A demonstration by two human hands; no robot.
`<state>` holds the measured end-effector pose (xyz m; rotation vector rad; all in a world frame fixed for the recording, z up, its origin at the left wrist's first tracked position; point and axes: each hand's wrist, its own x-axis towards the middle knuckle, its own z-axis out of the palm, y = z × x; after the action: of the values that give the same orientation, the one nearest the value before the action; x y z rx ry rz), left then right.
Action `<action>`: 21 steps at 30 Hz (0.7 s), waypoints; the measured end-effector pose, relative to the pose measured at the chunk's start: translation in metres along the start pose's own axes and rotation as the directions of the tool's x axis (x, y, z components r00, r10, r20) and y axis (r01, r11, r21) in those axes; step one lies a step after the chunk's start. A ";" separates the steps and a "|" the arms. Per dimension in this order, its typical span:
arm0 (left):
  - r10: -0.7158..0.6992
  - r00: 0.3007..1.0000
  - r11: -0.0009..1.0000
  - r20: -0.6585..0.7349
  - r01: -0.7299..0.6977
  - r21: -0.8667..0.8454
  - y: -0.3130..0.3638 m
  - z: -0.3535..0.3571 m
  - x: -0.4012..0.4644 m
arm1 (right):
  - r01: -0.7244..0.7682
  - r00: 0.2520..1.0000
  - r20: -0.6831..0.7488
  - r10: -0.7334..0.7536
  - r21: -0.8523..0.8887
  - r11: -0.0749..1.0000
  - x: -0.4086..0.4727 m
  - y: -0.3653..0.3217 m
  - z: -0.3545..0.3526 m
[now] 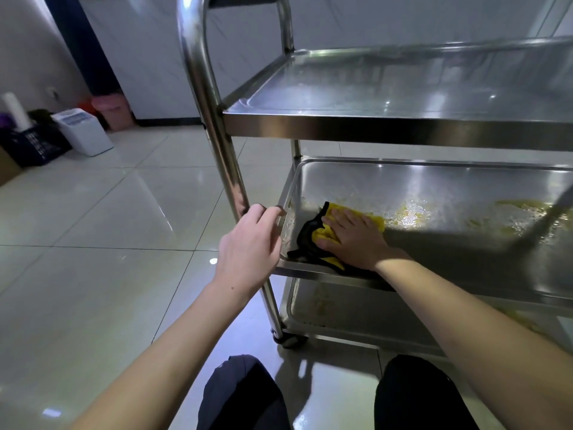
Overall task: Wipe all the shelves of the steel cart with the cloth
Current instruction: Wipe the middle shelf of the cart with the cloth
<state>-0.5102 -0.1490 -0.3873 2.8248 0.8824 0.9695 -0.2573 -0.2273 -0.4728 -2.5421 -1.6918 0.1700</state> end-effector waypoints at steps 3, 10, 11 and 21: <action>0.079 0.988 0.990 -0.131 -0.062 0.127 -0.005 -0.001 0.000 | 0.001 1.000 -0.003 -0.001 -0.011 1.000 0.001 0.000 0.001; 0.145 0.984 0.981 -0.099 -0.130 0.146 -0.001 0.008 0.016 | 0.028 1.000 0.011 -0.028 0.010 1.000 0.004 0.000 0.002; 0.134 0.985 0.982 -0.106 -0.117 0.150 -0.001 0.010 0.019 | 0.042 0.999 0.009 -0.042 0.009 0.999 0.004 -0.001 0.002; 0.125 0.969 0.955 -0.213 -0.059 0.291 -0.012 0.032 0.029 | 0.101 0.994 -0.029 -0.101 0.020 0.995 0.032 0.002 0.008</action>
<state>-0.4795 -0.1192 -0.3993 3.0591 0.9906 1.3028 -0.2448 -0.1985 -0.4823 -2.4248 -1.7926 0.1443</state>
